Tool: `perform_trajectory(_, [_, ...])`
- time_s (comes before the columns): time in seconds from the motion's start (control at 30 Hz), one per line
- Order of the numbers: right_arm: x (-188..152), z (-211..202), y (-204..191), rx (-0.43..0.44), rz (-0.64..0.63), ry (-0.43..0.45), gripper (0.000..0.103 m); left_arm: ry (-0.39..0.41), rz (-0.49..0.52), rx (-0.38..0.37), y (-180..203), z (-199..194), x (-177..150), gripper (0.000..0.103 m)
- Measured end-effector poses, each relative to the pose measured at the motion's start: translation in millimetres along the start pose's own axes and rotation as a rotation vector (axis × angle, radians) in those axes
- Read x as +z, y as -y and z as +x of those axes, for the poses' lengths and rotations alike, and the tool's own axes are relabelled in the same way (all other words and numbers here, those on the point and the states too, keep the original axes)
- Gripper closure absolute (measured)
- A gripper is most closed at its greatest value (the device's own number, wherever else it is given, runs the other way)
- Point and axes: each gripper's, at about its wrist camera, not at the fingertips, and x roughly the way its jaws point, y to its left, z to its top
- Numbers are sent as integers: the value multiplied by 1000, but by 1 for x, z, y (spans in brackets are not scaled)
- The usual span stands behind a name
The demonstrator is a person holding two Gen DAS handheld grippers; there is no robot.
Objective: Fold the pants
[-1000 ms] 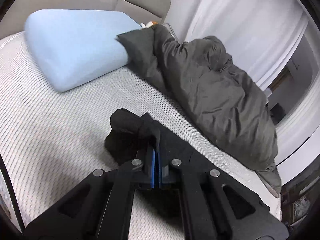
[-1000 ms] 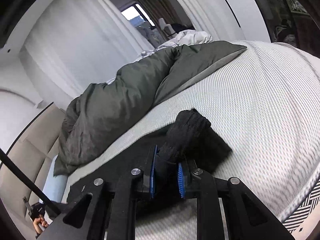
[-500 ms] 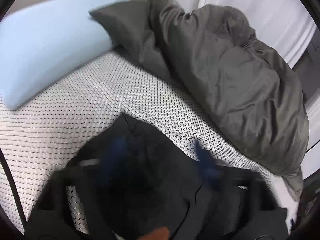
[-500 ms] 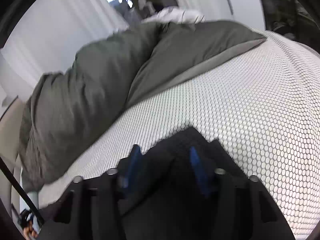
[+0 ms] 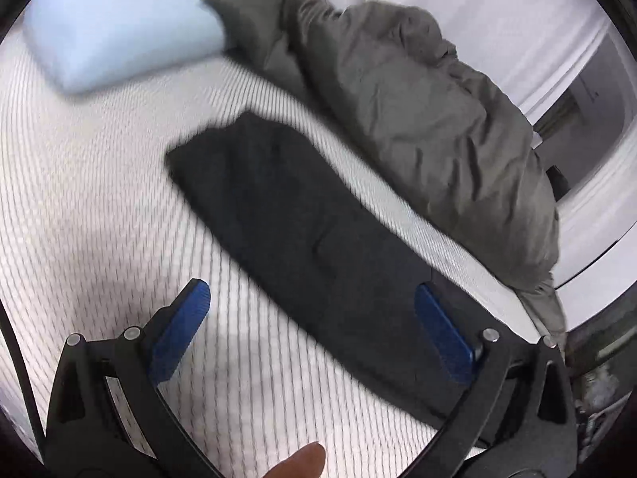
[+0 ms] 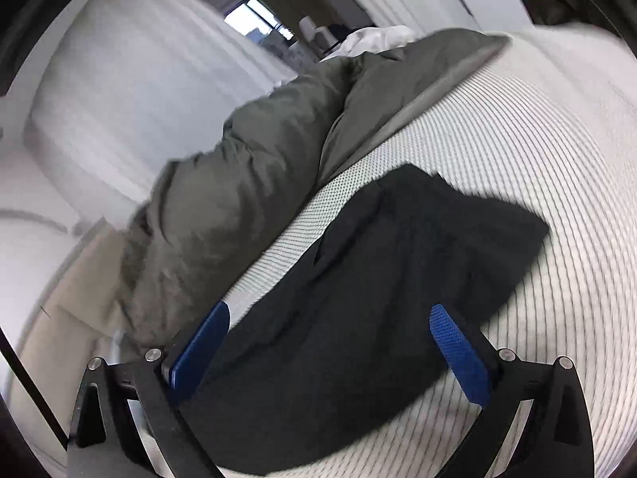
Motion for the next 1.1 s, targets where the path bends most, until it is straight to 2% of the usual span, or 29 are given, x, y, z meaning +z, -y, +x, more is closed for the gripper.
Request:
perform_trajectory(0.07, [-14,-2,8,37,-3,-11,1,-31,-23,-28,-8,1,-17,1])
perform_trajectory(0.1, [-19,2,16,103,11,-36,1,-59,-35,-39,-11,7,-22,1])
perform_trajectory(0.13, [-21,7,22,128,39,-72,1,-73,-47,-47,-13,11,-26,1])
perform_trajectory(0.17, [-22,11,26,132,73,-104,1,-82,-60,-60,-16,16,-29,1])
perform_trajectory(0.3, [-20,13,32,114,89,-100,1,-148,-116,-111,-18,45,-27,2])
perform_trajectory(0.33, [-21,16,34,132,100,-117,1,-157,-119,-103,-16,55,-24,3])
perform_trajectory(0.4, [-19,28,37,143,120,-157,1,-158,-123,-92,-15,66,-21,10])
perform_trajectory(0.53, [-20,40,45,66,136,-197,6,-136,-135,-57,-14,77,-18,27])
perform_trajectory(0.6, [-20,43,45,54,134,-209,10,-119,-126,-43,-13,78,-17,49])
perform_trajectory(0.67, [-18,43,45,51,117,-208,10,-114,-134,-25,-16,82,-16,59])
perform_trajectory(0.73, [-14,48,49,36,99,-194,10,-102,-138,-16,-18,86,-12,61])
perform_trajectory(0.87, [-1,75,49,-54,30,-147,10,-90,-103,7,-14,93,-8,64])
perform_trajectory(0.93, [-1,86,52,-83,33,-142,19,-81,-91,25,-13,93,-9,72])
perform_trajectory(0.97, [-1,88,50,-115,24,-143,38,-77,-94,28,-13,93,-8,79])
perform_trajectory(1.0, [-1,88,49,-128,15,-148,63,-73,-104,15,-15,92,-8,84])
perform_trajectory(1.07, [-2,90,51,-106,20,-163,82,-58,-120,0,-19,88,-7,88])
perform_trajectory(1.1, [-3,90,50,-103,16,-160,85,-49,-123,-5,-20,85,-7,89])
